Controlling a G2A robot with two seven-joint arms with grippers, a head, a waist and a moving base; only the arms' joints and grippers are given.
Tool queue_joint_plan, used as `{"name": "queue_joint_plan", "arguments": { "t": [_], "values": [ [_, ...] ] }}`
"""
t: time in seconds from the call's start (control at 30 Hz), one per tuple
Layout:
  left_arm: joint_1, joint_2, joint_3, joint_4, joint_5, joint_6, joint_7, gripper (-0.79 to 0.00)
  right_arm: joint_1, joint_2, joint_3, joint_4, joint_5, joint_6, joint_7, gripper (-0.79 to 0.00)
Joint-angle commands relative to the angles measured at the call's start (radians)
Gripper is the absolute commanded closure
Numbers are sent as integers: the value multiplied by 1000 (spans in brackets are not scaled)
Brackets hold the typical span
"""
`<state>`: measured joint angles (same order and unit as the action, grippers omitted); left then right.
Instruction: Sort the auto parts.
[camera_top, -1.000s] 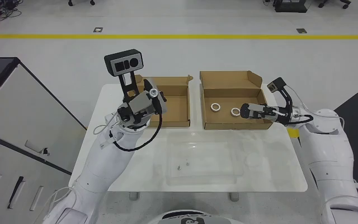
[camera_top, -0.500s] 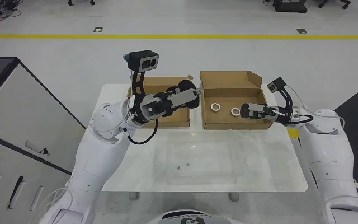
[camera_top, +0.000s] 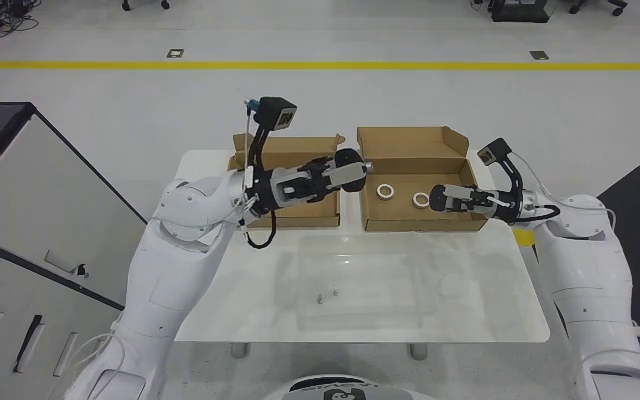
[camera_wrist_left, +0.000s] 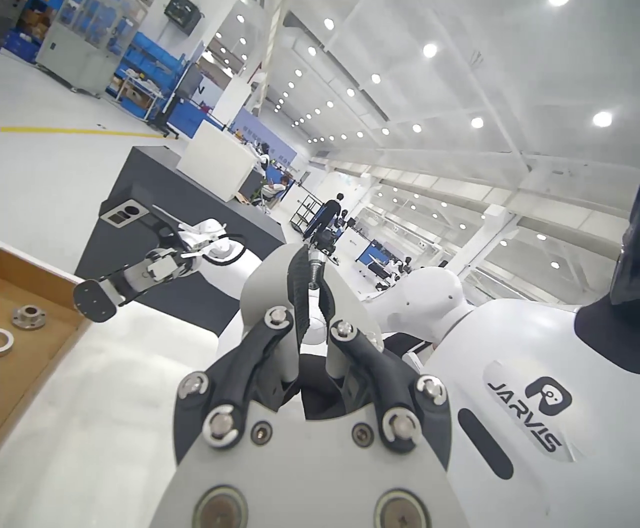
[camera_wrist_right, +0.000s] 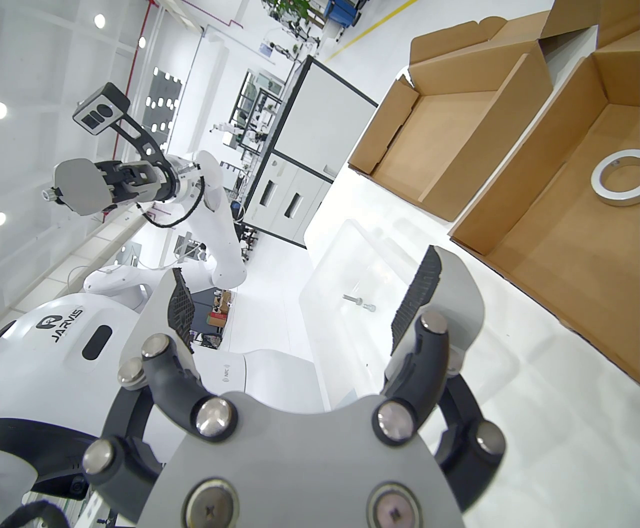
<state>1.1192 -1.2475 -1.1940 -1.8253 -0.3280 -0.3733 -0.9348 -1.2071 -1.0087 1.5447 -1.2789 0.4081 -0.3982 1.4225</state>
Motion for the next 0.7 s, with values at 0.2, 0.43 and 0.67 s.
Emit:
{"name": "queue_joint_plan", "arguments": {
  "t": [0.2,0.43,0.67],
  "values": [
    [2,1,-1,-5,5,-1,4,0,0,0,0,0,0,0,0,-785],
    [-1,11,9,-17,189,125,-2,0,0,0,0,0,0,0,0,-785],
    [-4,26,29,-28,416,294,-26,0,0,0,0,0,0,0,0,-785]
  ]
}}
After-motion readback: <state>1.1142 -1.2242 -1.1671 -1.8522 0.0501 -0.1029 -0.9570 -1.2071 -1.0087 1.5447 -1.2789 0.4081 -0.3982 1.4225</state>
